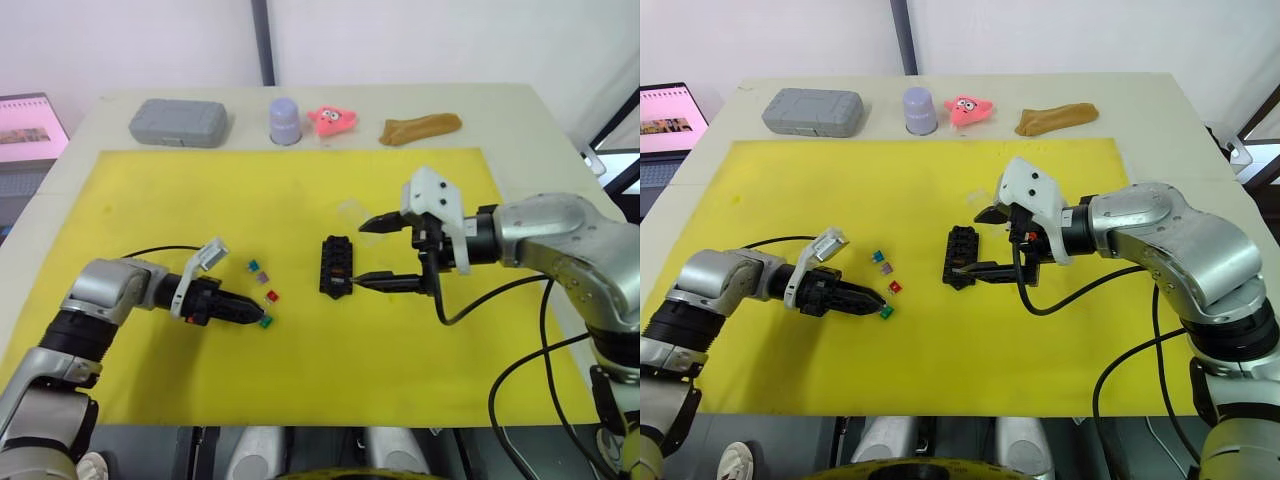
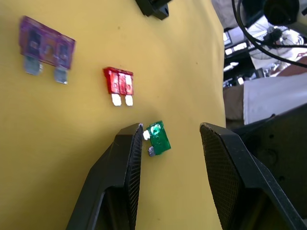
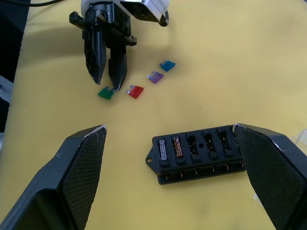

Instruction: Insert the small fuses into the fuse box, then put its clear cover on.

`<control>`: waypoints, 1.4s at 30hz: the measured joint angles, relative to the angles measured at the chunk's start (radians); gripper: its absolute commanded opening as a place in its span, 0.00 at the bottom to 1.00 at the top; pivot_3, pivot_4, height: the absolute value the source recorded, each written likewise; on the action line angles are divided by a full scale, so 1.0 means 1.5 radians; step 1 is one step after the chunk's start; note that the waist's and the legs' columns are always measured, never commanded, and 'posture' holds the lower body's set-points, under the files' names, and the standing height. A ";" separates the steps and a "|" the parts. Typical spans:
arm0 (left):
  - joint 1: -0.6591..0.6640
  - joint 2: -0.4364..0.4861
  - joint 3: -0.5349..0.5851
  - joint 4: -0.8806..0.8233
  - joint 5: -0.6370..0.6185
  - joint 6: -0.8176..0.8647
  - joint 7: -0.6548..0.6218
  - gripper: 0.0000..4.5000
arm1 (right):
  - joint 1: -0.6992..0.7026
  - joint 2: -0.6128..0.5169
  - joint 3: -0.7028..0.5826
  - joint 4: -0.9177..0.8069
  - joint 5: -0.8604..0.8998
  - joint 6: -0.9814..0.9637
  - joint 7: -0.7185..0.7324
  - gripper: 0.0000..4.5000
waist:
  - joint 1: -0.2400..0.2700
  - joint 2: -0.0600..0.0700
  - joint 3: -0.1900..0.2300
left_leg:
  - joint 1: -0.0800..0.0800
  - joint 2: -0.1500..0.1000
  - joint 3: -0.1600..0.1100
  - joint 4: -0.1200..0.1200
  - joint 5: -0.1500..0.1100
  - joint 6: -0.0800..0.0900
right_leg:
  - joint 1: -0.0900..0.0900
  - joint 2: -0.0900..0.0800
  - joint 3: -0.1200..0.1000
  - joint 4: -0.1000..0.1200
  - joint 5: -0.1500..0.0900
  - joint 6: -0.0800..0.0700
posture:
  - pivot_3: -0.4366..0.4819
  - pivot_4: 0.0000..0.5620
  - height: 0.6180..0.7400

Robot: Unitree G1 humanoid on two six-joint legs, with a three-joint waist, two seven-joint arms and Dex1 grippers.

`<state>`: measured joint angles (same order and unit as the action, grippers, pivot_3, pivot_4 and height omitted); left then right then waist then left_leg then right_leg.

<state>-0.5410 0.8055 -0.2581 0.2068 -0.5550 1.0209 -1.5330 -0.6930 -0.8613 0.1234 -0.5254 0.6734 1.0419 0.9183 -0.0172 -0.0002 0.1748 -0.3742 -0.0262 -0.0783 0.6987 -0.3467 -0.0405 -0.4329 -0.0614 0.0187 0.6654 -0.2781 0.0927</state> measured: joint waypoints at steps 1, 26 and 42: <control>0.004 0.003 -0.001 -0.008 0.000 -0.001 -0.001 0.44 | 0.000 0.000 0.000 0.000 0.000 0.000 0.000 1.00 | 0.000 0.000 0.000 | 0.000 0.000 0.000 0.000 0.000 0.000 | 0.000 0.000 0.000 0.000 0.000 0.000 | 0.48 0.27 1.00; -0.045 -0.004 -0.047 0.069 0.019 -0.016 -0.043 0.44 | 0.000 -0.001 0.012 0.000 -0.002 -0.004 0.002 1.00 | 0.002 0.000 0.000 | 0.000 0.000 0.000 0.000 -0.001 0.002 | 0.000 0.001 0.000 0.000 0.000 0.000 | 0.48 0.27 1.00; -0.065 0.012 -0.141 0.036 -0.015 -0.047 -0.051 0.44 | 0.002 -0.008 0.011 -0.016 0.006 0.009 -0.011 1.00 | 0.001 0.000 0.000 | 0.000 0.000 0.000 0.000 -0.001 0.001 | 0.000 0.000 0.000 0.000 0.000 0.000 | 0.48 0.27 1.00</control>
<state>-0.6389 0.8241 -0.4696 0.2609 -0.5780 0.9501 -1.6096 -0.6895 -0.8730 0.1396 -0.5494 0.6828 1.0559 0.9011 -0.0153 -0.0001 0.1748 -0.3742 -0.0268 -0.0783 0.6988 -0.3478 -0.0385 -0.4327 -0.0608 0.0186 0.6653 -0.2781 0.0927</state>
